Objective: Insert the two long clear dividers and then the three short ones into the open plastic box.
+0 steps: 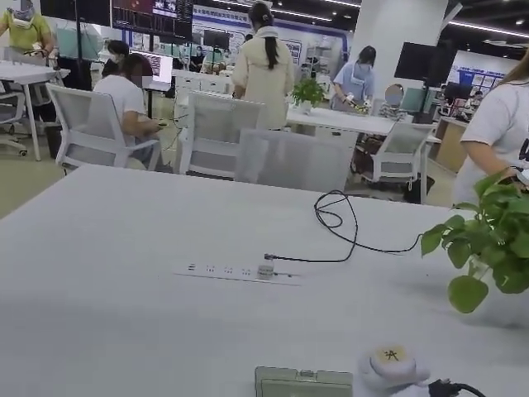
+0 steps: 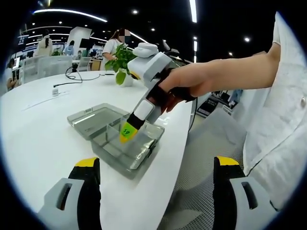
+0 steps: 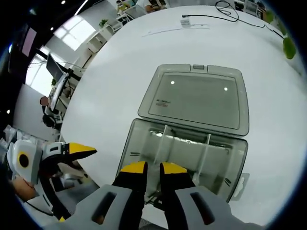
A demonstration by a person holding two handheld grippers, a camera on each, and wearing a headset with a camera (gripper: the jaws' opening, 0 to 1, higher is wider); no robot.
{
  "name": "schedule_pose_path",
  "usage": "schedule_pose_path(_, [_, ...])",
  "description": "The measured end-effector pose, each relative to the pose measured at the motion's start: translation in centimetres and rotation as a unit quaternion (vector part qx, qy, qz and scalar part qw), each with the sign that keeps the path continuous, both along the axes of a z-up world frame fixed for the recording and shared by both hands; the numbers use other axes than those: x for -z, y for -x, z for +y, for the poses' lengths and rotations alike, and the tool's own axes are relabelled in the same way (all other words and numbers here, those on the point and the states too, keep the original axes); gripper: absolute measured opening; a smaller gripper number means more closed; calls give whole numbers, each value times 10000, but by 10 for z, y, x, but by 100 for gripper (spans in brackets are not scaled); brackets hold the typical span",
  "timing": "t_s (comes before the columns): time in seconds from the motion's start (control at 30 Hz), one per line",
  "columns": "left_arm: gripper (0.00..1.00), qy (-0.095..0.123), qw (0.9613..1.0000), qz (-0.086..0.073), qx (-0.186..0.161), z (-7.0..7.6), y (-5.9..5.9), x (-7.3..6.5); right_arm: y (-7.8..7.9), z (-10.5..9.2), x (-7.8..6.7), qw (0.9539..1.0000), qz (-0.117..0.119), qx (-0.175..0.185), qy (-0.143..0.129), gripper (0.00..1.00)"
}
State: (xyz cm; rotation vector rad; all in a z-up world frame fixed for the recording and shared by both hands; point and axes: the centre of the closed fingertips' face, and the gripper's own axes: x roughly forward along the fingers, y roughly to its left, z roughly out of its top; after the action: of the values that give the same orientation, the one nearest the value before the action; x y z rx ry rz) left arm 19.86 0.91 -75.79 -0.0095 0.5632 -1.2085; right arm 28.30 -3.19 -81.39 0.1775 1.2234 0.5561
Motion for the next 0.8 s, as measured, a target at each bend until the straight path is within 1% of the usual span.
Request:
schedule_pose_path(0.07, [100, -5, 10000, 5, -40, 0, 0, -1, -1, -1, -3, 10000, -15, 20, -65, 15])
schedule_pose_path(0.2, [100, -3, 9999, -4, -126, 1, -1, -5, -4, -5, -11, 9997, -117, 23, -235, 17])
schedule_pose_path(0.33, [100, -27, 9997, -15, -229, 2, -2, -8, -7, -6, -22, 9988, -235, -13, -440, 19])
schedule_pose_path(0.4, [100, -46, 9996, -31, -273, 2, -1, -10, -8, -9, -28, 9980, -335, -62, -539, 20])
schedule_pose_path(0.43, [100, -52, 9995, -41, -310, 3, -1, -12, -9, -11, -32, 9974, -359, -70, -620, 20])
schedule_pose_path(0.5, [100, -46, 9994, -48, -352, 3, -1, -14, -9, -14, -37, 9967, -409, -110, -690, 22])
schedule_pose_path(0.6, [100, -66, 9991, -77, -408, 3, 0, -17, -7, -19, -45, 9954, -509, -281, -763, 25])
schedule_pose_path(0.7, [100, -95, 9987, -124, -483, 5, 0, -20, -5, -24, -55, 9929, -635, -468, -893, 29])
schedule_pose_path(0.77, [100, -110, 9984, -155, -540, 7, -1, -22, -4, -27, -61, 9908, -708, -592, -992, 31])
schedule_pose_path(0.8, [100, -126, 9982, -162, -562, 8, -1, -22, -3, -28, -65, 9889, -790, -712, -1041, 32])
